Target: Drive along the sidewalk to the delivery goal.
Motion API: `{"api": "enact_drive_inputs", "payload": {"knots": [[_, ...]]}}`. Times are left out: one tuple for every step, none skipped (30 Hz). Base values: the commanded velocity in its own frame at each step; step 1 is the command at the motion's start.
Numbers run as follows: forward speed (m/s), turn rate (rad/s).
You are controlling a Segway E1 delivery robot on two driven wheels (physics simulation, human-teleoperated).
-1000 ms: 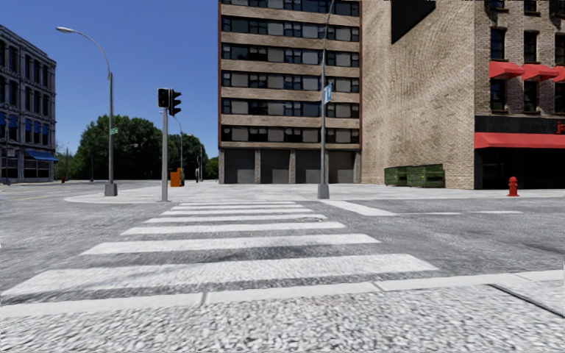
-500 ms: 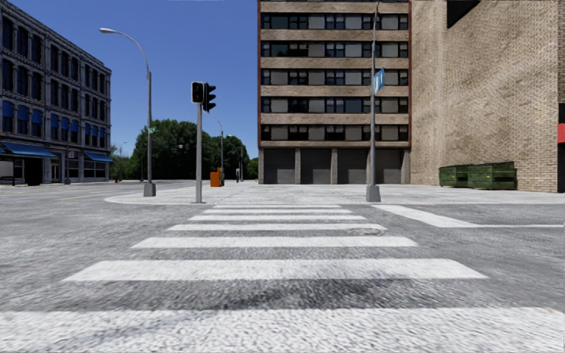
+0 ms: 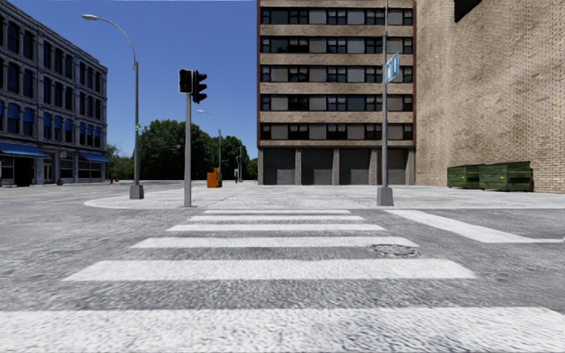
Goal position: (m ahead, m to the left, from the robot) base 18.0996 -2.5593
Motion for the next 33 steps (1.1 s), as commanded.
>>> {"api": "enact_drive_inputs", "payload": {"knots": [[2.00,0.28],[2.00,0.28],[2.00,0.31],[2.00,0.32],[2.00,0.20],[2.00,0.05],[2.00,0.05],[2.00,0.00],[2.00,0.00],[2.00,0.00],[2.00,0.00],[2.00,0.00],[2.00,0.00],[2.00,0.00],[2.00,0.00],[2.00,0.00],[2.00,0.00],[2.00,0.00],[2.00,0.00],[2.00,0.00],[2.00,0.00],[2.00,0.00],[2.00,0.00],[2.00,0.00],[2.00,0.00],[2.00,0.00],[2.00,0.00],[2.00,0.00],[2.00,0.00],[2.00,0.00],[2.00,0.00],[2.00,0.00],[2.00,0.00]]}}
